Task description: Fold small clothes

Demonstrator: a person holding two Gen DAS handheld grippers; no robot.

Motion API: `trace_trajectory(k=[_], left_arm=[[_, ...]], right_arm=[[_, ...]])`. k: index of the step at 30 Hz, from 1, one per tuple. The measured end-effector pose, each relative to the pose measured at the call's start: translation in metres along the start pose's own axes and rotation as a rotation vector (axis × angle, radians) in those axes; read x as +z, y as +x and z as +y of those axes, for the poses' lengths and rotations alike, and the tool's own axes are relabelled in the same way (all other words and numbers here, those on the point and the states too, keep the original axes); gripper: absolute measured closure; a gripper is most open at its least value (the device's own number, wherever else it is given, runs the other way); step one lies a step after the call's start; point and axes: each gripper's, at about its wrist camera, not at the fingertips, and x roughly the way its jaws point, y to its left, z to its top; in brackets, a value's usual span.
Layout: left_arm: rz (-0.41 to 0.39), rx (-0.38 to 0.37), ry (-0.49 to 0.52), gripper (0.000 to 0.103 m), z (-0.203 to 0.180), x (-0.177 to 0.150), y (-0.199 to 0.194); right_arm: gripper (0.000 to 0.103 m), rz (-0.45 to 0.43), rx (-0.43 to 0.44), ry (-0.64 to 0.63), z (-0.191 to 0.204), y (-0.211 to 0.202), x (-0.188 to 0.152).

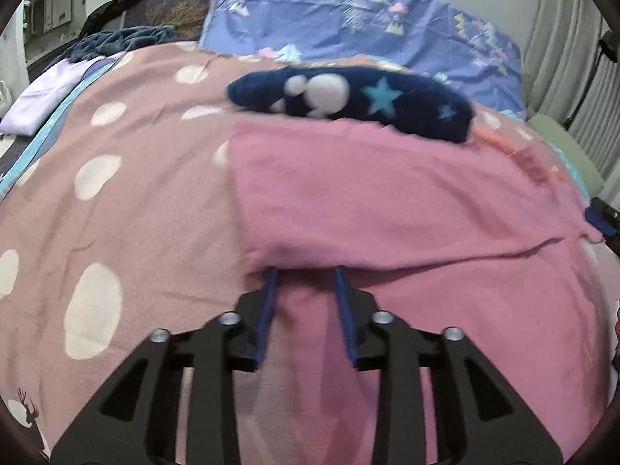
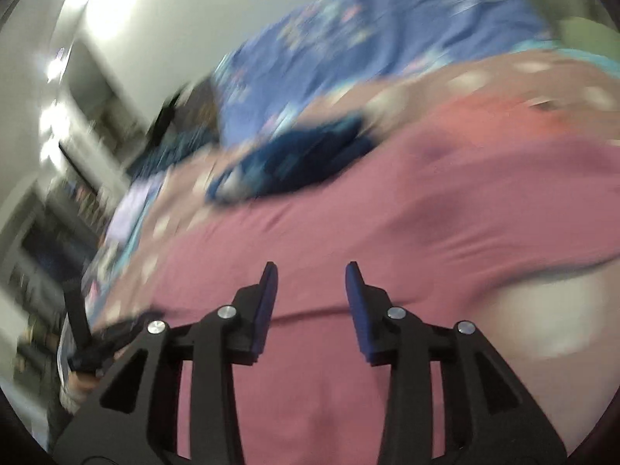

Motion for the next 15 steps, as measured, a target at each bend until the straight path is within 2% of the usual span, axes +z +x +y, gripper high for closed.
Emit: trace_trajectory(k=[2,4,6,7,8,10,11,13,15], left_arm=[[-0.046,-0.041,0.017,0.060,-0.023,0.012,-0.010],[-0.064,-0.069,0.048,0.058,-0.047,0.022,-0.011],[-0.063,-0.083,0.079,0.052,-0.066,0.026,-0.005],[-0.052,-0.079,0.102,0.044,-0.080,0.028,0.004],[-0.040,-0.078,0.112,0.044,-0.088,0.028,0.013],[0.020,-0.073,0.122,0.044,-0.100,0.023,0.040],[0.058,-0.048,0.131,0.040,-0.104,0.017,0.058],[0.041,-0.003,0.181,0.034,-0.114,0.011,0.063],[0.039,0.016,0.194,0.033,-0.117,0.011,0.062]], right_arm=[[0.065,-0.059,-0.057,0.096,-0.047,-0.034,0.020],[0.064,-0.120,-0.132,0.256,-0.108,-0.071,0.032],[0.063,-0.175,-0.172,0.403,-0.154,-0.097,0.029],[0.061,-0.202,-0.189,0.479,-0.177,-0.109,0.024],[0.060,-0.224,-0.209,0.538,-0.196,-0.117,0.018],[0.059,-0.251,-0.228,0.628,-0.225,-0.122,0.009],[0.059,-0.260,-0.222,0.669,-0.237,-0.121,0.006],[0.061,-0.276,-0.183,0.723,-0.253,-0.114,0.002],[0.061,-0.305,-0.170,0.735,-0.261,-0.109,0.006]])
